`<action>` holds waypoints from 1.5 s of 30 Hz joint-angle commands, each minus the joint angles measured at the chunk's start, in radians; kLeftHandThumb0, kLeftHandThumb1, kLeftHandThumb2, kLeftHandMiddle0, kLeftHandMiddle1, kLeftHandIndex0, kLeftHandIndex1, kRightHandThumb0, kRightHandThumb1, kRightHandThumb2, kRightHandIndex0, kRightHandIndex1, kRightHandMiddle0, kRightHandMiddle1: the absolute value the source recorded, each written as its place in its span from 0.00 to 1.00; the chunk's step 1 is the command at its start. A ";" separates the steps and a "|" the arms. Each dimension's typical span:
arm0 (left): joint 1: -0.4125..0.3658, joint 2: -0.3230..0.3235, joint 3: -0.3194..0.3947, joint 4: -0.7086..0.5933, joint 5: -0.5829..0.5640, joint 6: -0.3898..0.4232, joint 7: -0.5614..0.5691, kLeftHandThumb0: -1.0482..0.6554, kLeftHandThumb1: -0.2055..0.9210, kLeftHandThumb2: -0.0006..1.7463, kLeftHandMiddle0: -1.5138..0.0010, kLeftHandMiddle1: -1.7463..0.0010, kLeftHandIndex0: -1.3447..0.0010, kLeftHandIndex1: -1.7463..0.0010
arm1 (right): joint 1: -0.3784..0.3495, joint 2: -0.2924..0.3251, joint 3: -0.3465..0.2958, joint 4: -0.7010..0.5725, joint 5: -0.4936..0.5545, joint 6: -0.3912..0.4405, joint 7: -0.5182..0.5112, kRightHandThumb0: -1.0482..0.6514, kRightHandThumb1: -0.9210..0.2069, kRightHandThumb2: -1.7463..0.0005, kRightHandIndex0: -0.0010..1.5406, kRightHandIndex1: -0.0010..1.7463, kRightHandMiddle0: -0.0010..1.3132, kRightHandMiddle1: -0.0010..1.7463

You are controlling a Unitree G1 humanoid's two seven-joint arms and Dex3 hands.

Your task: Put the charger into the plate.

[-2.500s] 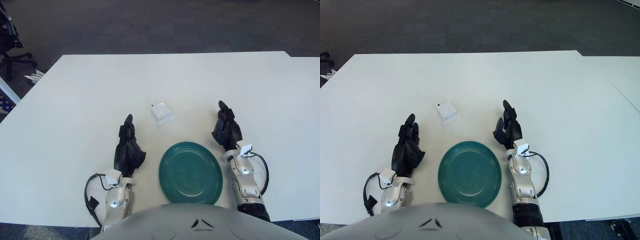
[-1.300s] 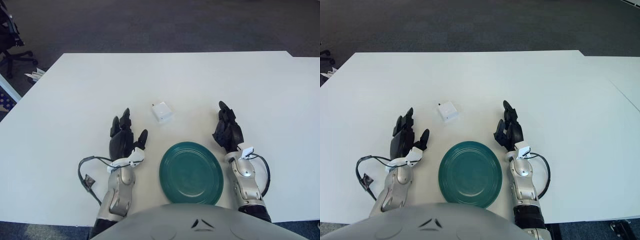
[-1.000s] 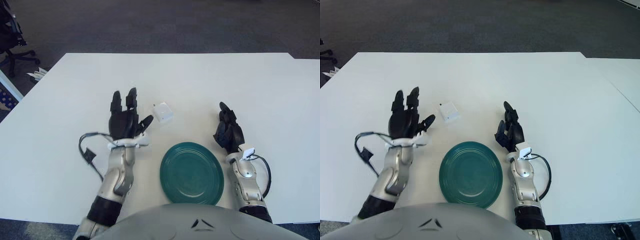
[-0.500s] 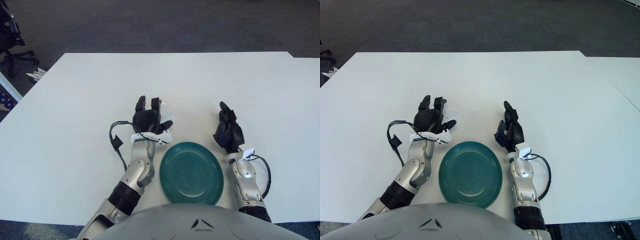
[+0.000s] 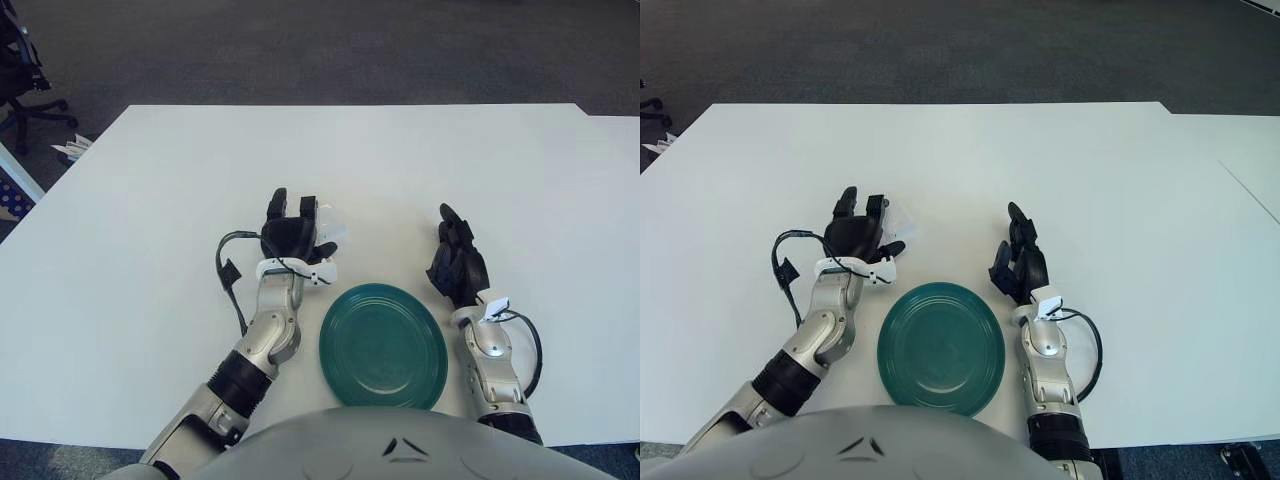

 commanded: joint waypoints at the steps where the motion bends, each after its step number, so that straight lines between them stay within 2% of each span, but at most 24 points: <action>1: -0.044 -0.001 0.010 0.008 -0.031 -0.004 -0.030 0.00 1.00 0.40 0.99 1.00 1.00 0.59 | 0.107 0.010 0.004 0.117 -0.007 0.111 -0.007 0.20 0.00 0.43 0.09 0.01 0.00 0.18; 7: -0.080 0.002 0.006 0.035 -0.065 0.002 -0.068 0.00 1.00 0.39 0.96 0.99 1.00 0.54 | 0.105 0.017 0.005 0.119 -0.001 0.113 -0.006 0.20 0.00 0.43 0.09 0.01 0.00 0.18; 13: -0.106 0.012 -0.005 0.072 -0.062 0.011 -0.081 0.00 1.00 0.41 0.98 1.00 1.00 0.57 | 0.104 0.022 0.007 0.128 0.002 0.108 -0.003 0.19 0.00 0.43 0.09 0.00 0.00 0.17; 17: -0.121 0.018 -0.015 0.100 -0.047 0.015 -0.071 0.00 1.00 0.43 1.00 1.00 1.00 0.59 | 0.104 0.024 0.008 0.135 0.005 0.101 0.002 0.18 0.00 0.43 0.09 0.00 0.00 0.17; 31: -0.167 0.008 -0.011 0.199 -0.067 0.008 0.011 0.00 1.00 0.45 1.00 1.00 1.00 0.57 | 0.097 0.024 0.012 0.162 0.003 0.099 0.006 0.18 0.00 0.43 0.08 0.00 0.00 0.14; 40: -0.217 0.009 -0.023 0.270 -0.083 0.003 0.013 0.00 1.00 0.47 1.00 1.00 1.00 0.60 | 0.097 0.031 0.011 0.169 0.006 0.102 0.002 0.17 0.00 0.44 0.07 0.00 0.00 0.13; 45: -0.243 0.012 -0.034 0.308 -0.094 -0.008 0.000 0.00 1.00 0.48 0.98 1.00 1.00 0.54 | 0.100 0.033 0.011 0.176 0.007 0.091 0.002 0.17 0.00 0.43 0.07 0.00 0.00 0.13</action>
